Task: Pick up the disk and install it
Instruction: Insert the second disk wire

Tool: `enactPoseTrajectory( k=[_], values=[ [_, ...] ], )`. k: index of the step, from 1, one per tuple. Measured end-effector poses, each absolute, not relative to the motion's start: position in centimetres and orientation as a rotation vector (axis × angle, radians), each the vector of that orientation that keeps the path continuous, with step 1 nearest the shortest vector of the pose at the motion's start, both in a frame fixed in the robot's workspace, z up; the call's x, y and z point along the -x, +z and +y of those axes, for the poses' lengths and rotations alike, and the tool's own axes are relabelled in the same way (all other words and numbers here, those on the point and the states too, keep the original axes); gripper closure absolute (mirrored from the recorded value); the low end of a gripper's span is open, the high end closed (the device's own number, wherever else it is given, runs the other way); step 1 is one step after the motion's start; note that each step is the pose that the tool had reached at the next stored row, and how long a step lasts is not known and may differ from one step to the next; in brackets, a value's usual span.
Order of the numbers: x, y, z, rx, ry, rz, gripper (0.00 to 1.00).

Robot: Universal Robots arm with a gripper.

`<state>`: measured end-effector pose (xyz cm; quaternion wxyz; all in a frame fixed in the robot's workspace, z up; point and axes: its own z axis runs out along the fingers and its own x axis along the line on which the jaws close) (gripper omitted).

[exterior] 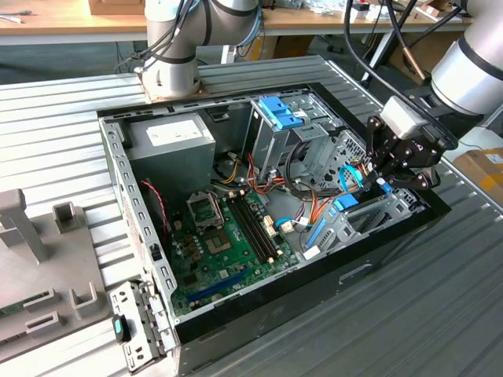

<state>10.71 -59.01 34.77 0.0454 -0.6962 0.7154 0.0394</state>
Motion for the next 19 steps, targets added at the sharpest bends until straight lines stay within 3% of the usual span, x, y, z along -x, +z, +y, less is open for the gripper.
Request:
enactPoseTrajectory(
  k=[19],
  values=[
    [-10.1,36.3,-58.3,2.126,0.121,2.184,0.89]
  ],
)
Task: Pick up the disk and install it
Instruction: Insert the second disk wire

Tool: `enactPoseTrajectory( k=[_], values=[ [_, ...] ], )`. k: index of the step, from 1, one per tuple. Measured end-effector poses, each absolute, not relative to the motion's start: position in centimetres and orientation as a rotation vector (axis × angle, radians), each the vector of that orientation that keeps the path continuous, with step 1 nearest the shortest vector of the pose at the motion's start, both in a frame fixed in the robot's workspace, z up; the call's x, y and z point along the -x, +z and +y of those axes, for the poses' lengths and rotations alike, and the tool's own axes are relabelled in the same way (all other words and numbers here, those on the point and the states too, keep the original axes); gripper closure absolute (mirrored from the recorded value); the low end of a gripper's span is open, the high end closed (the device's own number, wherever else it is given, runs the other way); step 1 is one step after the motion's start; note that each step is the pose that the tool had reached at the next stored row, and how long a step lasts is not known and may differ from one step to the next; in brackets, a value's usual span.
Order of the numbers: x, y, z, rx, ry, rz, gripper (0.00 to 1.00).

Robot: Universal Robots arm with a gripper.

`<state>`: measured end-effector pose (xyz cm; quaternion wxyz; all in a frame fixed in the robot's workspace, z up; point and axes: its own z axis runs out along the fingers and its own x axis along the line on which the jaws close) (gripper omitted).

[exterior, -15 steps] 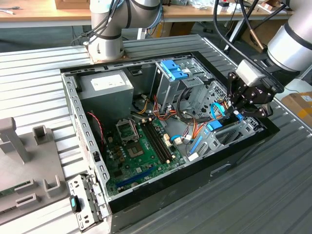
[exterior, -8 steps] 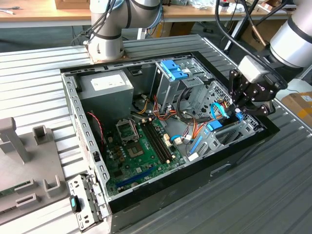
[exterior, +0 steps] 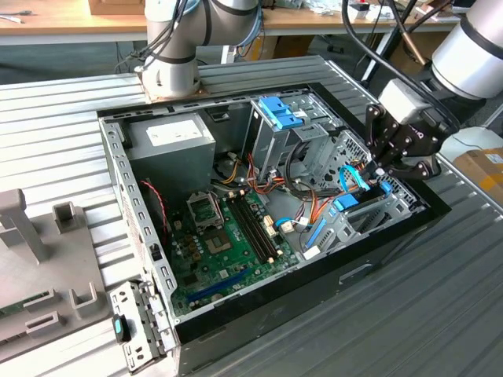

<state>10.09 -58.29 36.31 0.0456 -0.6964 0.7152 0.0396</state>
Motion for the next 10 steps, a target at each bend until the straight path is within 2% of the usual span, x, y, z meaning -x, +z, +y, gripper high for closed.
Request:
enactPoseTrajectory(
  k=[10],
  values=[
    [-10.0,37.4,-58.0,2.126,0.121,2.184,0.89]
  ],
)
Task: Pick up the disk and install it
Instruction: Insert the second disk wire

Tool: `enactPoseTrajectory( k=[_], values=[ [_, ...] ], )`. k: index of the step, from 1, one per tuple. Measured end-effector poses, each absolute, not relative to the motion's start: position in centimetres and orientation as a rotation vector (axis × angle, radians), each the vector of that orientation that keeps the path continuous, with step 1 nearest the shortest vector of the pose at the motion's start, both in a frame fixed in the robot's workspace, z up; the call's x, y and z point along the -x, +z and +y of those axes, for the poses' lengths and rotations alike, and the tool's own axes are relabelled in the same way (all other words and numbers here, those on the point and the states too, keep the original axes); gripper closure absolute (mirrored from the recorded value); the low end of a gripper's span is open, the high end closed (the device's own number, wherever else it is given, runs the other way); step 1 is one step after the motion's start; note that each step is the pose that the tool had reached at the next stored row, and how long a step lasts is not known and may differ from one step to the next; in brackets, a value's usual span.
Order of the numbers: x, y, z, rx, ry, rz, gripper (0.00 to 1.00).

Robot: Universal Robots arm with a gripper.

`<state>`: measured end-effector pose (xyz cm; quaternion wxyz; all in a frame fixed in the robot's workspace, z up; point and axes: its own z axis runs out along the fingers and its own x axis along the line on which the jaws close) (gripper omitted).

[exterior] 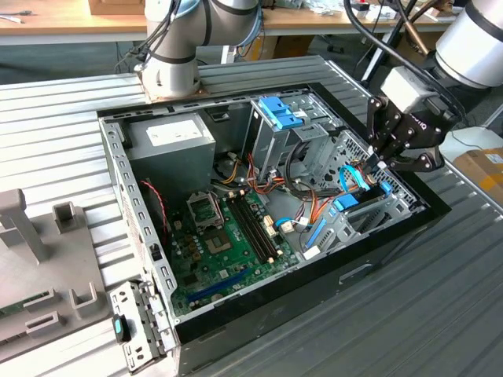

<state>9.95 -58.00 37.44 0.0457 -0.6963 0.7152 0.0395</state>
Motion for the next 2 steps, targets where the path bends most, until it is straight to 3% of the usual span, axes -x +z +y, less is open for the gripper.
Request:
enactPoseTrajectory(
  k=[2],
  values=[
    [-9.95,37.44,-58.0,2.126,0.121,2.184,0.89]
  ],
)
